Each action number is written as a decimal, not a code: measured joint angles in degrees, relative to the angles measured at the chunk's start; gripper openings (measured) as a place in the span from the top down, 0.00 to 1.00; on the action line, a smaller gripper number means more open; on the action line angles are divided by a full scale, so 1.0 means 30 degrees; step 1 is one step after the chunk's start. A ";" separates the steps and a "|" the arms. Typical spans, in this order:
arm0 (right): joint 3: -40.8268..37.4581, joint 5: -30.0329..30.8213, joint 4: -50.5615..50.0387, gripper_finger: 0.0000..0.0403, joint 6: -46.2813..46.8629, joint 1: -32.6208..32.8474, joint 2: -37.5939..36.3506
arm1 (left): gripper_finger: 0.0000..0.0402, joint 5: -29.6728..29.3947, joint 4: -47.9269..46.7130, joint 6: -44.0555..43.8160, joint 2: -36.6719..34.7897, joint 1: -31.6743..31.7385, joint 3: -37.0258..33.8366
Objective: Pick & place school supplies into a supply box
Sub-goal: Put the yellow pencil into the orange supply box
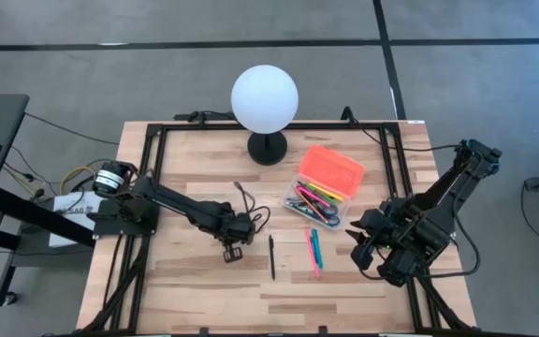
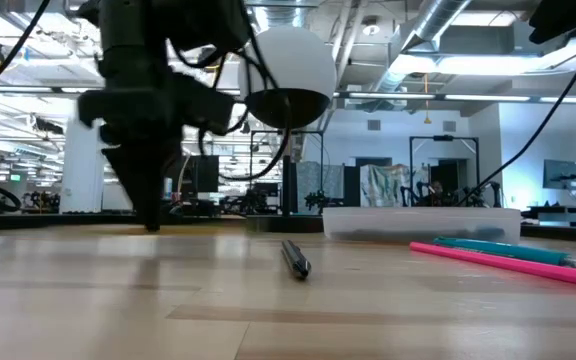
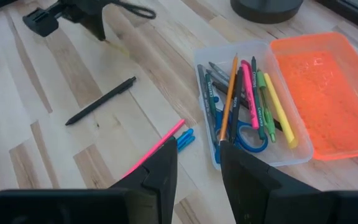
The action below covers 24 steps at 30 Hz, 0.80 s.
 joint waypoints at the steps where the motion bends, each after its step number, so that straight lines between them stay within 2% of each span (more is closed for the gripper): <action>1: 0.0000 0.0000 0.0000 0.72 -0.0007 0.0000 0.0000 | 0.99 -0.0033 -0.0159 0.0141 -0.0014 0.0080 0.0191; 13: 0.0000 -0.0013 0.0090 0.72 0.0015 0.0000 0.0000 | 0.99 -0.0149 -0.0348 0.1385 -0.0077 0.0638 0.2141; 18: 0.0000 -0.0015 0.0161 0.72 0.0029 0.0000 0.0000 | 1.00 -0.2931 -0.0947 0.2094 -0.0077 0.0964 0.2225; 21: 0.0000 -0.0022 0.0223 0.72 0.0029 0.0000 0.0000 | 0.95 -0.3458 -0.0669 0.3909 -0.0084 0.1327 0.2181; 24: 0.0000 -0.0029 0.0299 0.72 0.0036 0.0002 0.0000 | 0.86 -0.3340 -0.0568 0.4891 0.0005 0.2143 0.2118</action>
